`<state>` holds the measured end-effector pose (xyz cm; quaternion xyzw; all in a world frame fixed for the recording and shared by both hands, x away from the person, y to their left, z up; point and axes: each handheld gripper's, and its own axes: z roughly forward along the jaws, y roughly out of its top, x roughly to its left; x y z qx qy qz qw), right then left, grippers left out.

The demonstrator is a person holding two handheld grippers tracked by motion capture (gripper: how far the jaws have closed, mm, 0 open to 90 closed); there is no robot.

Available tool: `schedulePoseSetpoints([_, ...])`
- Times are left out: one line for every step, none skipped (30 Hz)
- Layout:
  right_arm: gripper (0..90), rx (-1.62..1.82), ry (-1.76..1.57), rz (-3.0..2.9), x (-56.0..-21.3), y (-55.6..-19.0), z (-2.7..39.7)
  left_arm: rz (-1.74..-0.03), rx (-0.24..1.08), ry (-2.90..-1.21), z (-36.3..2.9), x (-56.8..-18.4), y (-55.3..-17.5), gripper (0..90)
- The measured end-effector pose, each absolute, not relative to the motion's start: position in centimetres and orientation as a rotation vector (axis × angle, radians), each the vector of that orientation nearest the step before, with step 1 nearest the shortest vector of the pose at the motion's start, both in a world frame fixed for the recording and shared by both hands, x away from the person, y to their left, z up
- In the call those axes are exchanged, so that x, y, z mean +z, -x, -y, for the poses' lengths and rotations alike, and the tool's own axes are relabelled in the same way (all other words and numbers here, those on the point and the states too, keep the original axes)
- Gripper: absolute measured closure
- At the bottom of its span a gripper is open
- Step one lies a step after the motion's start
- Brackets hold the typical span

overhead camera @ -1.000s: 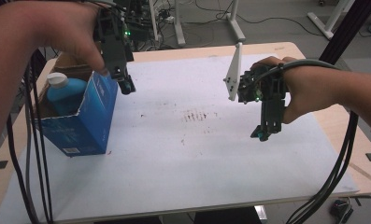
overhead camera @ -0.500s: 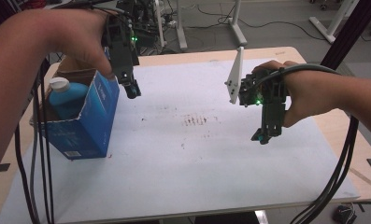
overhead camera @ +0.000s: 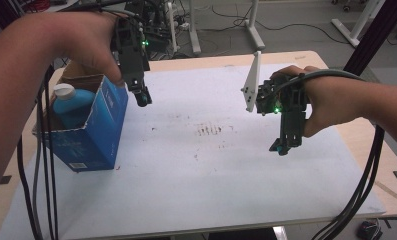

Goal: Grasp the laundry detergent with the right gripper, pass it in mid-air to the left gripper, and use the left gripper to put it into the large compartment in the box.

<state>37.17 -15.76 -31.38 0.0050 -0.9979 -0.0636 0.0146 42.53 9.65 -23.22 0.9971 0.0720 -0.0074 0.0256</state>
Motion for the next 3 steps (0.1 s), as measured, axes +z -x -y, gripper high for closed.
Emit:
schedulePoseSetpoints([0.9,-0.198,-0.018,3.105,-31.35,-37.16,15.76,-0.223,-0.024,-3.083,-9.63,-23.25,-42.53,1.6])
schedulePoseSetpoints([0.9,-0.197,-0.028,3.108,-31.35,-37.19,15.77,-0.218,-0.022,-3.086,-9.60,-23.27,-42.53,1.6])
schedulePoseSetpoints([0.9,-0.198,-0.030,3.111,-31.33,-37.18,15.77,-0.222,-0.025,-3.085,-9.59,-23.28,-42.49,1.6])
